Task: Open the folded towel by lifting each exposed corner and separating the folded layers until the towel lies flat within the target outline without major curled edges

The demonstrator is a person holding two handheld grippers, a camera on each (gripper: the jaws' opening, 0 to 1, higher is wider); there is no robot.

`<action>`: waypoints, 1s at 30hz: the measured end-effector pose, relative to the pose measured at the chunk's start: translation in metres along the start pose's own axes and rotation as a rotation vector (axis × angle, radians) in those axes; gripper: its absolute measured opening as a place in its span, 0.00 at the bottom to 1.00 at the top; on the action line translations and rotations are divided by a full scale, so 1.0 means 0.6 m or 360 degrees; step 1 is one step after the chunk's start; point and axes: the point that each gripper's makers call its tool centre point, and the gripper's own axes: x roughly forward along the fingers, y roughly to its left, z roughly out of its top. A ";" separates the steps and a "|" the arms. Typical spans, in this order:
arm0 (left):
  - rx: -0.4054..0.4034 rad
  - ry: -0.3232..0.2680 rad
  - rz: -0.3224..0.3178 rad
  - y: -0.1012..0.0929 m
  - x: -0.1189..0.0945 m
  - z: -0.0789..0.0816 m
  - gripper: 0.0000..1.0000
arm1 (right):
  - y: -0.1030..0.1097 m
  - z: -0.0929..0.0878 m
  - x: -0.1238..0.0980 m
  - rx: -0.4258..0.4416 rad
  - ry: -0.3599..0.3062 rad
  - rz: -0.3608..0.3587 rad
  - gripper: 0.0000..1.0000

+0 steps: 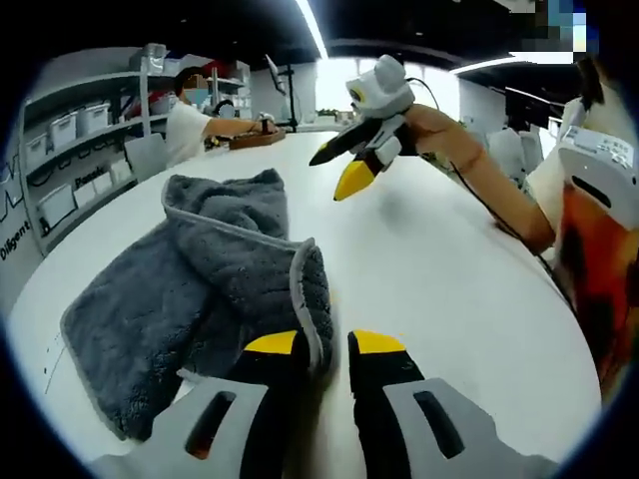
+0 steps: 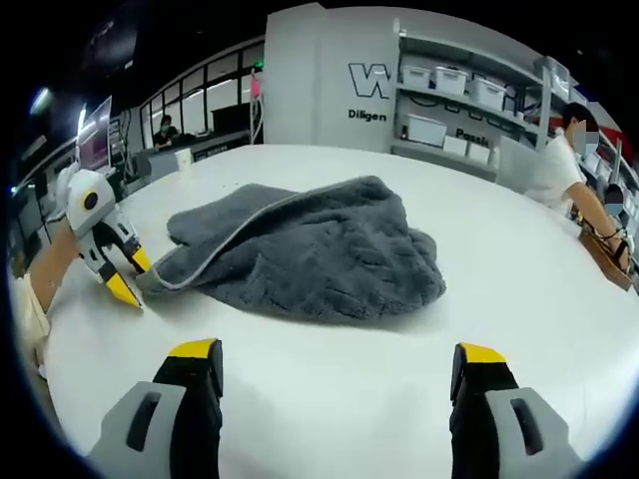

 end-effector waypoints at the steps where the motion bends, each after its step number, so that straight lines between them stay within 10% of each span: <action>1: 0.0001 -0.0009 0.0005 -0.003 -0.004 0.002 0.28 | 0.000 -0.001 0.000 0.0000 0.0004 0.0001 0.95; 20: -0.0289 -0.0249 0.0403 0.031 -0.110 0.046 0.97 | 0.001 -0.008 0.009 -0.0001 0.0037 0.0000 0.95; 30: -0.0451 -0.0346 0.0586 0.056 -0.171 0.017 0.99 | 0.003 -0.009 0.015 0.0009 0.0046 0.0002 0.93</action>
